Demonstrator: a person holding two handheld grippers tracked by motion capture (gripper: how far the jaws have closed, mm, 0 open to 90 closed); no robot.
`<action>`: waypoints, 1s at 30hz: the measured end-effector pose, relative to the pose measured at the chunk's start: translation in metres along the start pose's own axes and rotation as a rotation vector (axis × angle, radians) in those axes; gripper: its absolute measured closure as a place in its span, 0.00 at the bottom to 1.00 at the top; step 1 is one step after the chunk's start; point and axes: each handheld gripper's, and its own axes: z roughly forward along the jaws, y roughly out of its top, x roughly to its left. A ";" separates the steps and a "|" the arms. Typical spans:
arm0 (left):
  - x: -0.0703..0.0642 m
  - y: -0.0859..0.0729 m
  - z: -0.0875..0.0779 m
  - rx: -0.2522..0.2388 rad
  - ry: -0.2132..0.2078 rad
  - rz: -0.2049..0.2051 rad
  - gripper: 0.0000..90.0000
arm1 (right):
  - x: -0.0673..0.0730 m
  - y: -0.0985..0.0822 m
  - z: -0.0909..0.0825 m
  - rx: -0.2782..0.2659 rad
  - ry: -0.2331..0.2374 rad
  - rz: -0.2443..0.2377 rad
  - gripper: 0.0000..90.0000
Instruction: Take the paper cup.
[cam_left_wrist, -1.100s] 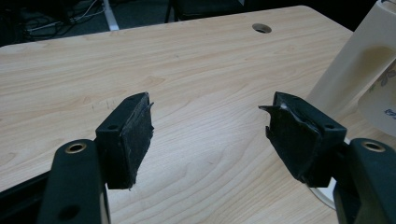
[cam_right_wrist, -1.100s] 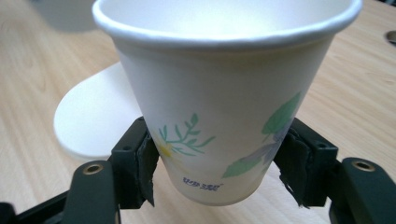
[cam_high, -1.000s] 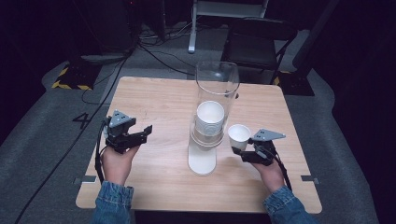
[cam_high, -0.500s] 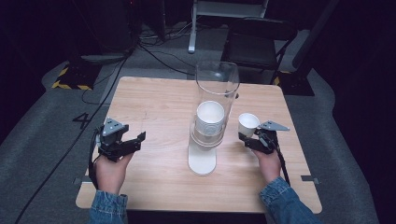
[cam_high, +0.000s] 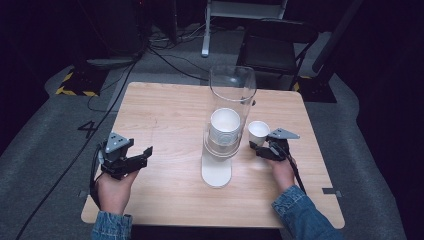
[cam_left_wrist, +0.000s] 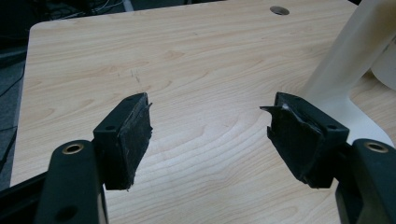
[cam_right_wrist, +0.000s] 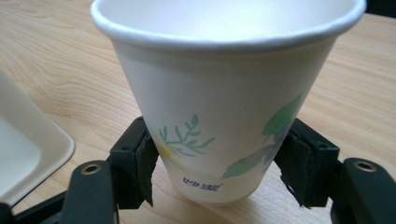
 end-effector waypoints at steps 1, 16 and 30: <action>0.000 0.000 0.000 0.001 0.000 0.001 0.33 | 0.000 -0.001 0.001 0.004 0.001 -0.001 0.39; 0.001 0.000 0.002 0.010 -0.007 0.000 0.33 | 0.002 -0.006 0.009 0.063 0.041 0.002 0.38; -0.001 0.003 0.006 0.015 -0.015 0.012 0.32 | 0.001 -0.006 0.008 0.103 0.075 0.034 0.16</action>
